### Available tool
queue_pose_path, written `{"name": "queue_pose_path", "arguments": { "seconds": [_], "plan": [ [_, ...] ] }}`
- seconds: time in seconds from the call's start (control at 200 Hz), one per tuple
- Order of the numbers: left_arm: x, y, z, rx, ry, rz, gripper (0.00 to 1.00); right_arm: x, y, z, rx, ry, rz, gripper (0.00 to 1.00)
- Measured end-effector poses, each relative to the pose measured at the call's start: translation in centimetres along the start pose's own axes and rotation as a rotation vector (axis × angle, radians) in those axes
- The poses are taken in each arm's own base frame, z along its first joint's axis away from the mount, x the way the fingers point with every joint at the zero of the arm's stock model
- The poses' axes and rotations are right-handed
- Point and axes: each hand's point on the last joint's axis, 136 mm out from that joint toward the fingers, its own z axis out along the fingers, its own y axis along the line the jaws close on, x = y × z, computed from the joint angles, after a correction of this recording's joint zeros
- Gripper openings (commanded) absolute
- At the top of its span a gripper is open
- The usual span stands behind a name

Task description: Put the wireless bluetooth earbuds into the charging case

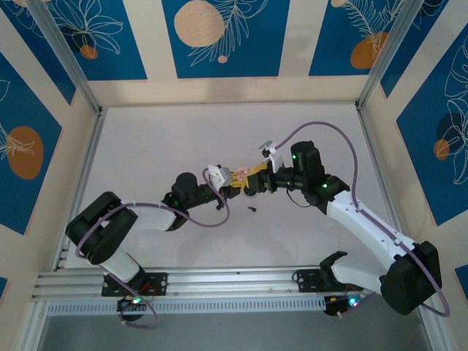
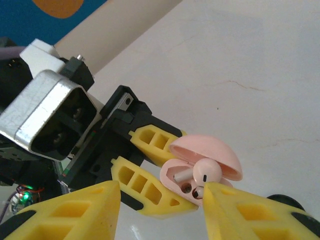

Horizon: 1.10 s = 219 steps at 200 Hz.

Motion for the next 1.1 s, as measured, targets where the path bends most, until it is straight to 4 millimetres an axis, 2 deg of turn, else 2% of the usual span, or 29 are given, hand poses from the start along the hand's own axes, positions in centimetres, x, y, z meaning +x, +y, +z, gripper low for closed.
{"name": "queue_pose_path", "arguments": {
  "seconds": [0.125,0.315,0.535,0.8,1.095],
  "plan": [
    [-0.1,0.0,0.0,0.000,-0.002,0.001,0.05,-0.4,-0.7,-0.5,0.009,-0.017,0.041,0.46],
    [0.1,0.0,0.0,0.000,0.001,0.004,0.05,-0.3,-2.1,-1.5,0.027,-0.006,0.198,0.43],
    [0.1,0.0,-0.1,0.000,0.003,0.003,0.05,-1.2,-0.5,-1.9,-0.056,0.016,0.331,0.39],
    [0.2,0.0,-0.1,0.000,0.004,0.003,0.05,-0.9,-0.8,-0.9,-0.071,0.085,0.466,0.37],
    [0.2,0.0,-0.1,0.000,0.004,0.003,0.05,0.1,-1.6,0.2,-0.066,0.129,0.517,0.36]
  ]
}}
